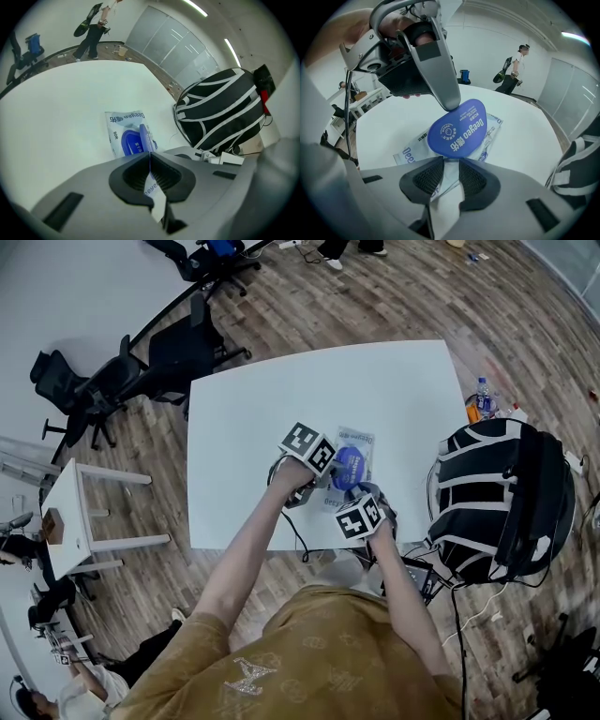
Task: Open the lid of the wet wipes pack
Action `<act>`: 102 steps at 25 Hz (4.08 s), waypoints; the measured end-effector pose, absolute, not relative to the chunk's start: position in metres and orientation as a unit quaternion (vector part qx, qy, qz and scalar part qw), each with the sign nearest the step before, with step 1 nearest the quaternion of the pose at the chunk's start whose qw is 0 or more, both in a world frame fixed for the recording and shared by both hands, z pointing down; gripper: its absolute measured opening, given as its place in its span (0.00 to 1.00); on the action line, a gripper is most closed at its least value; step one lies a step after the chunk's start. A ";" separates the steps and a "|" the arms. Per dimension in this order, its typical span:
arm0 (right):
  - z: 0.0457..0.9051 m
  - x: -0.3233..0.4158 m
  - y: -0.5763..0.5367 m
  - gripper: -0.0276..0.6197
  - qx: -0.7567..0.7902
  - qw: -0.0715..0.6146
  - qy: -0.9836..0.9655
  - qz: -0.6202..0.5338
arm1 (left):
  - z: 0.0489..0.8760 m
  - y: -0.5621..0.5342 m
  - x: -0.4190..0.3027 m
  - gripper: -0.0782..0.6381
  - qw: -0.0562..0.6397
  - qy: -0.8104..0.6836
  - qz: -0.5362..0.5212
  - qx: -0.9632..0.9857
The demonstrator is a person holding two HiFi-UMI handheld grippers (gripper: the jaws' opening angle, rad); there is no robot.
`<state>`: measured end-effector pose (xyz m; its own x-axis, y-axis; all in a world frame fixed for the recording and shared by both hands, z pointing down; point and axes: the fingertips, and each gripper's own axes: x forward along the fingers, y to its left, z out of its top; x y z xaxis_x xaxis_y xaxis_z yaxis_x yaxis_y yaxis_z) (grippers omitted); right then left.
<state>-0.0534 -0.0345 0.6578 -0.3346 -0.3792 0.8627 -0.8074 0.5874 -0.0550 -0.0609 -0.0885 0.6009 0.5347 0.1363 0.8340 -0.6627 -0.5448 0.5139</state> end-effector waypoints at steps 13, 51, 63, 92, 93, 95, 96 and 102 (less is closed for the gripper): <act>0.656 -0.051 -0.036 0.18 0.367 0.420 -0.786 0.267 | 0.599 -0.088 -0.058 0.13 0.452 -0.179 0.430 0.761; 0.587 -0.014 -0.029 0.18 0.384 0.347 -0.815 0.260 | 0.583 -0.073 -0.016 0.13 0.456 -0.140 0.375 0.795; 0.573 -0.018 -0.050 0.18 0.380 0.361 -0.821 0.228 | 0.579 -0.072 -0.005 0.13 0.451 -0.130 0.367 0.803; 0.576 -0.013 -0.049 0.18 0.384 0.369 -0.811 0.243 | 0.559 -0.086 -0.013 0.12 0.454 -0.154 0.295 0.827; 0.576 -0.011 -0.049 0.18 0.385 0.369 -0.810 0.244 | 0.556 -0.089 -0.017 0.12 0.447 -0.164 0.288 0.831; 0.576 -0.006 -0.049 0.18 0.389 0.370 -0.808 0.242 | 0.553 -0.092 -0.025 0.12 0.433 -0.182 0.278 0.838; 0.576 -0.003 -0.049 0.18 0.393 0.368 -0.807 0.241 | 0.553 -0.092 -0.029 0.12 0.428 -0.189 0.274 0.840; 0.581 0.011 -0.043 0.18 0.419 0.364 -0.795 0.244 | 0.561 -0.090 -0.048 0.12 0.425 -0.224 0.256 0.839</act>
<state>0.0114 -0.0433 0.5805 -0.3831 -0.4887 0.7838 -0.8444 0.5294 -0.0826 -0.0479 -0.0897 0.5613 0.7687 -0.1581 0.6197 -0.5929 -0.5394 0.5979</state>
